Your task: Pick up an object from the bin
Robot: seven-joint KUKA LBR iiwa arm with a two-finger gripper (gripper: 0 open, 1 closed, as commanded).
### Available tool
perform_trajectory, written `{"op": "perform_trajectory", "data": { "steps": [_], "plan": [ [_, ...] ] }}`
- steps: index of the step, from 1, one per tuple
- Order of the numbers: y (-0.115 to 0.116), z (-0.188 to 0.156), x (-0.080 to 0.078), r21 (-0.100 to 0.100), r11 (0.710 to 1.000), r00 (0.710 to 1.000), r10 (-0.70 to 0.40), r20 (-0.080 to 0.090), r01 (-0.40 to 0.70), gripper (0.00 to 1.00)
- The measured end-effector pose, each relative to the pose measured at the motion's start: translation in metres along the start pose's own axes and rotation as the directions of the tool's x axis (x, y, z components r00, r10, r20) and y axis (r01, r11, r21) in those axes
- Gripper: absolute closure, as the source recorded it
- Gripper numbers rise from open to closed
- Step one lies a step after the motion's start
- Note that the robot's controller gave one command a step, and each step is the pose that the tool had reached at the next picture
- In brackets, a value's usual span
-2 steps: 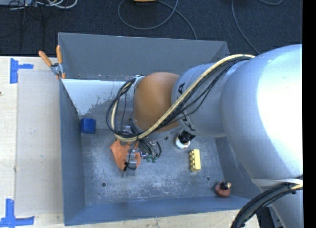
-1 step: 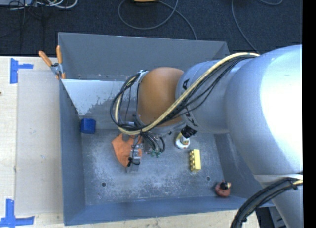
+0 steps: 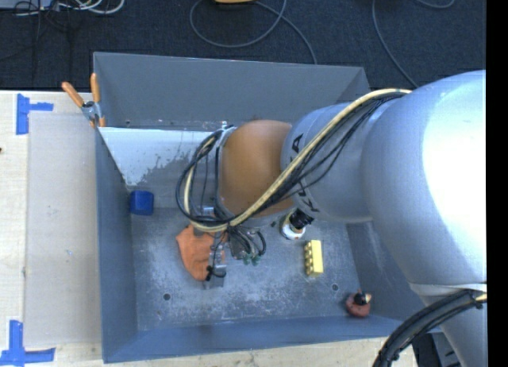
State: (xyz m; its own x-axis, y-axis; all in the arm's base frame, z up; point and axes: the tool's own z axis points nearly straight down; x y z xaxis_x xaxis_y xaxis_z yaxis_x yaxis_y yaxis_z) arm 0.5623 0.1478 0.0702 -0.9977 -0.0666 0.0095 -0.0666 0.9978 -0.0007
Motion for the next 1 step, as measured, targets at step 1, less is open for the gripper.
{"op": "perform_trajectory", "data": {
  "steps": [1],
  "plan": [
    [0.0002,-0.0015,0.0048,-0.001,0.989,0.989,0.147,-0.002,-0.147,0.0]
  ]
}}
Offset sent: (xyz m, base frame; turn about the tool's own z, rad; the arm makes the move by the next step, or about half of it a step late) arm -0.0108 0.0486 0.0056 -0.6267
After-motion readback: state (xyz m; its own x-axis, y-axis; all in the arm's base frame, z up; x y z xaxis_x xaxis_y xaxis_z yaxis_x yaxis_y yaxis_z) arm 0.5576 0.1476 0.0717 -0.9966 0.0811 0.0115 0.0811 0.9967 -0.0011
